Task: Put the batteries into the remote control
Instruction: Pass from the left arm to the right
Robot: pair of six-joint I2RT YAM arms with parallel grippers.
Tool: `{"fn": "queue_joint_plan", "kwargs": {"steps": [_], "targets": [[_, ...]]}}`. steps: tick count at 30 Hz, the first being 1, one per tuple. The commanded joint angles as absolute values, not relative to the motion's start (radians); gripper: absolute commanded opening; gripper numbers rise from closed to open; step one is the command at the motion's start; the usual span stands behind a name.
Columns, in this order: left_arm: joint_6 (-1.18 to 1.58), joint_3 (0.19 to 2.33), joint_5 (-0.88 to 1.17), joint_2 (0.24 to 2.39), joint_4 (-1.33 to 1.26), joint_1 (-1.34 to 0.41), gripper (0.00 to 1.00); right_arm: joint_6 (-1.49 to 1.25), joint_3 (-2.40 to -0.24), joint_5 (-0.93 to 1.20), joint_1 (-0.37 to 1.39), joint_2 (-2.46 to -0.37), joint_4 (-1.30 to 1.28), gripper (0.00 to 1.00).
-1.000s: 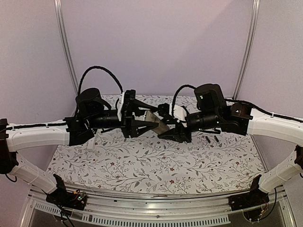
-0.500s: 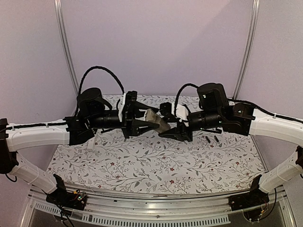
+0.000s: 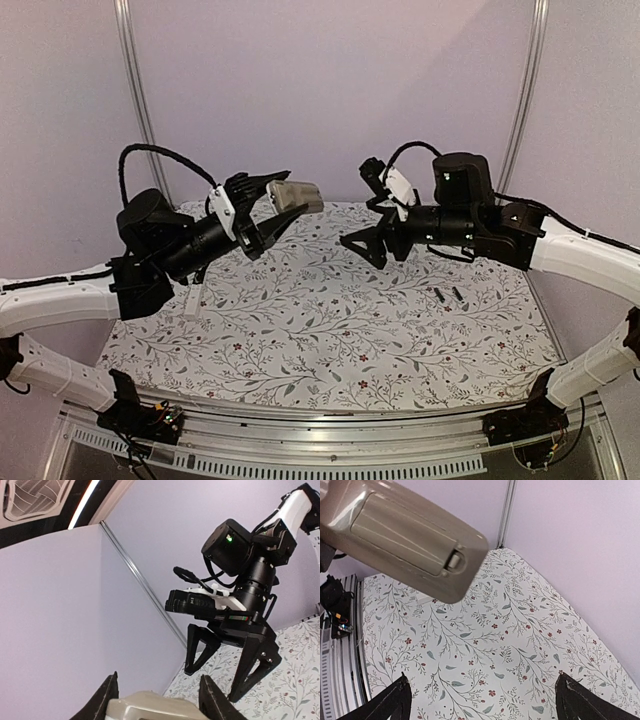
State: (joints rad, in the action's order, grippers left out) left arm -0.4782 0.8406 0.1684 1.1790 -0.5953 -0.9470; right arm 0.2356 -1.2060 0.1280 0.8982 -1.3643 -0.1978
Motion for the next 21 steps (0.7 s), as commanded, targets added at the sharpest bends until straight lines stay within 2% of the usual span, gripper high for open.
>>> {"fn": "queue_joint_plan", "kwargs": {"steps": [1, 6, 11, 14, 21], "targets": [[-0.778, 0.817, -0.082, 1.171, -0.733, -1.013, 0.0, -0.036, -1.293, 0.155, 0.84, -1.336, -0.171, 0.99], [-1.241, 0.788, -0.208, 1.267, -0.907, -1.107, 0.0, -0.318, -1.406, 0.174, 0.823, -1.371, -0.17, 0.98], [-1.644, 0.769, -0.266, 1.472, -1.364, -1.142, 0.0, -0.518, -1.458, 0.21, 0.822, -1.418, -0.123, 0.98], [-1.758, 0.787, -0.247, 1.563, -1.526, -1.151, 0.0, -0.591, -1.455, 0.285, 0.814, -1.443, -0.058, 0.98], [-1.851, 0.8, -0.213, 1.656, -1.616, -1.161, 0.0, -0.669, -1.467, 0.407, 0.802, -1.516, -0.047, 0.98]]}}
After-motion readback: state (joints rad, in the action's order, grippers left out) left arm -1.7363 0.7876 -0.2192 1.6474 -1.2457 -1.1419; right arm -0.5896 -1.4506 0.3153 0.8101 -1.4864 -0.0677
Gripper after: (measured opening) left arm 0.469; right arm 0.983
